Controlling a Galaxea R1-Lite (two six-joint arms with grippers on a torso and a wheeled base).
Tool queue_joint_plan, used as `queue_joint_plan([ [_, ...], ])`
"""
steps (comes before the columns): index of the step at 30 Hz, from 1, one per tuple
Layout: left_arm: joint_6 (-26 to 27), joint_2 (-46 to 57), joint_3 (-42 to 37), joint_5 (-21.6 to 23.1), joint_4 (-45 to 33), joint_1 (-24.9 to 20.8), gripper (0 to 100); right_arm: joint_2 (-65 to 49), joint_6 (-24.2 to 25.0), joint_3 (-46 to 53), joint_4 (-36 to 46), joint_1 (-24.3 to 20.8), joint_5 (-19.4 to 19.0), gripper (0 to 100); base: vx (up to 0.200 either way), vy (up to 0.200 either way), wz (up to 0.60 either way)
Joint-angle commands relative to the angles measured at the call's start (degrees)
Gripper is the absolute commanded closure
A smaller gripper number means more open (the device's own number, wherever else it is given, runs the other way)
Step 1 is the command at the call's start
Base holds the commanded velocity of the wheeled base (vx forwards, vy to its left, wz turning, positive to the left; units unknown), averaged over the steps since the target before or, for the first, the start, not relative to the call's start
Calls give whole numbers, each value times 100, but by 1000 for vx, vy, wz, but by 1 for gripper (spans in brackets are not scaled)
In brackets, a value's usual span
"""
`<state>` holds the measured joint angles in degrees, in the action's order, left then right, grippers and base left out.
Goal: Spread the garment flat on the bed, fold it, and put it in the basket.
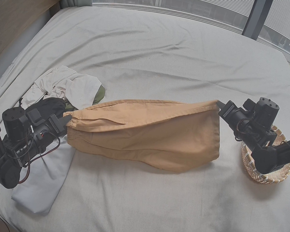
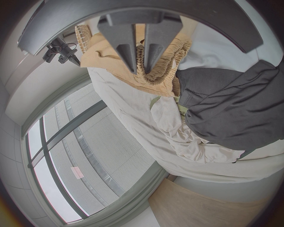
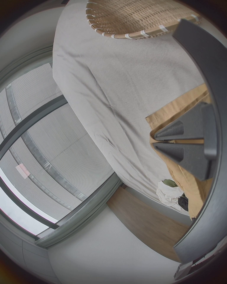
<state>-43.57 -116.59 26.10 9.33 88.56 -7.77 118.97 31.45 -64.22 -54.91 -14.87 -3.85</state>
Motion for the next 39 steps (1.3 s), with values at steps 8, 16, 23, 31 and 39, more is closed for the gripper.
queue_joint_plan([
  [8, -11, -408, 431, -27, -6, 56, 0, 513, 10, -310, -284, 125, 16, 100, 0, 0, 0],
  [16, -11, -382, 510, -423, 3, 65, 0, 522, 45, -442, -486, 134, 86, 0, 0, 0, 0],
  [23, 15, 128, 9, -440, 12, -146, 0, 4, 28, 859, -697, -7, 253, 0, 0, 0, 0],
  [31, 217, 435, -826, -370, 12, -647, 0, -348, 98, 3188, -1998, -367, -72, 0, 0, 0, 0],
  [39, 1043, 400, -1406, -361, 20, -876, 0, 162, 124, 3856, -2789, -358, -72, 0, 0, 0, 0],
])
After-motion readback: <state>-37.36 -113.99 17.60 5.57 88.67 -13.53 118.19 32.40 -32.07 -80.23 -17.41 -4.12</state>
